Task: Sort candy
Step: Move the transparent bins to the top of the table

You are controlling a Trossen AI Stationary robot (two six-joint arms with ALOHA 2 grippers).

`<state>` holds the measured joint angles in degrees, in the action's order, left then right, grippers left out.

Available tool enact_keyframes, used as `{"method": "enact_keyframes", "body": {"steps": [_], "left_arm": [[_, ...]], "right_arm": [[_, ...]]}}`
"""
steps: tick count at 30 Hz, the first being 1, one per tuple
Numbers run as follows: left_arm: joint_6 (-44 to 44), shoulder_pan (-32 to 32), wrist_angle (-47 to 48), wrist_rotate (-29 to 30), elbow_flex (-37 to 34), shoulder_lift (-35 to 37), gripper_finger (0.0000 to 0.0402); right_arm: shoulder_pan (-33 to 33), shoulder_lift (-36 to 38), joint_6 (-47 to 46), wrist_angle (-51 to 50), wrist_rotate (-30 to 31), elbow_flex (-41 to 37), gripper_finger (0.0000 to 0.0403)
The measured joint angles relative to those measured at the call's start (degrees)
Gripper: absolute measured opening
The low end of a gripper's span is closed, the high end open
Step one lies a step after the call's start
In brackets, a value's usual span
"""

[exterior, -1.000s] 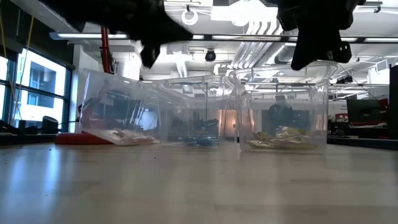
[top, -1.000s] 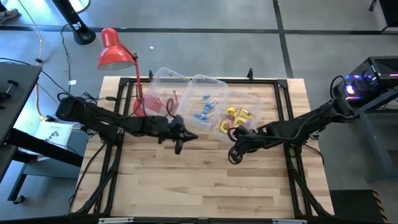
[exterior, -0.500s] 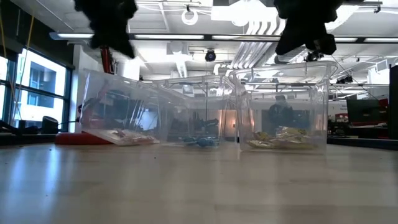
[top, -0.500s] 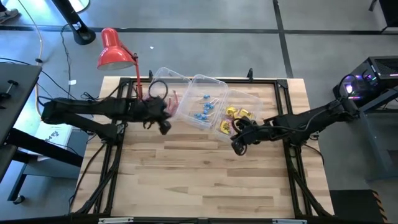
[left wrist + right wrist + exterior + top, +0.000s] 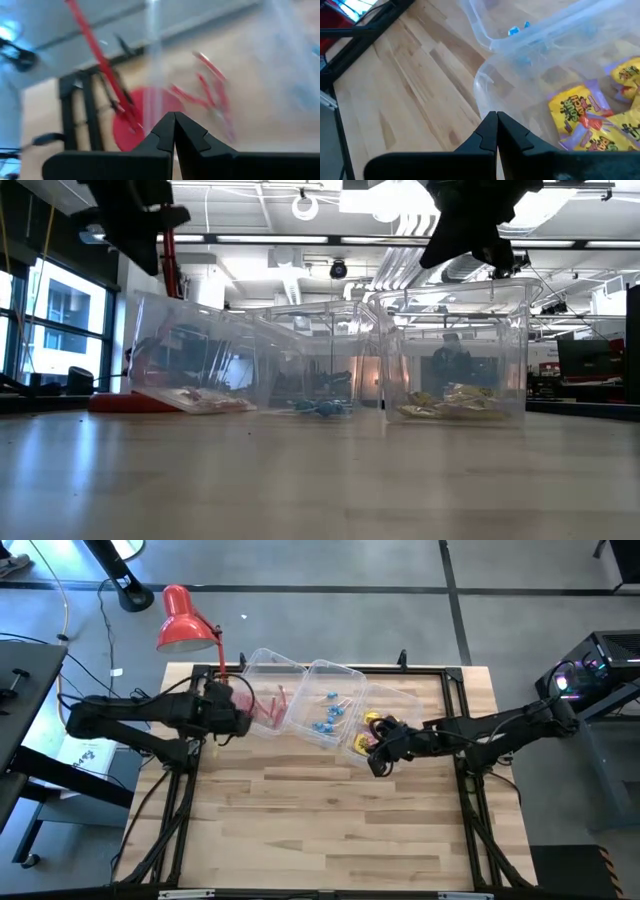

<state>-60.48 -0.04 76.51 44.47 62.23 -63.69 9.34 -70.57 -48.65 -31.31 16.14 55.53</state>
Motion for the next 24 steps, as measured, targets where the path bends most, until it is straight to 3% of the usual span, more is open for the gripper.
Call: {"method": "enact_keyframes", "body": {"steps": [2, 12, 24], "left_arm": [[-1.62, 1.47, -0.18, 2.83, -1.51, -0.16, 0.0000], [-2.31, 8.02, -13.41, 3.01, -9.24, -1.56, 0.0000], [-0.99, 4.47, -20.81, -13.35, -9.88, -1.98, 0.0000]], "right_arm": [[-0.36, 0.00, 0.64, 0.54, -0.10, 0.00, 0.0000], [-0.26, 0.00, 1.19, 2.50, -0.24, 0.00, 0.0000], [0.07, 0.00, 1.59, 2.57, -0.51, 0.00, 0.0000]]}}
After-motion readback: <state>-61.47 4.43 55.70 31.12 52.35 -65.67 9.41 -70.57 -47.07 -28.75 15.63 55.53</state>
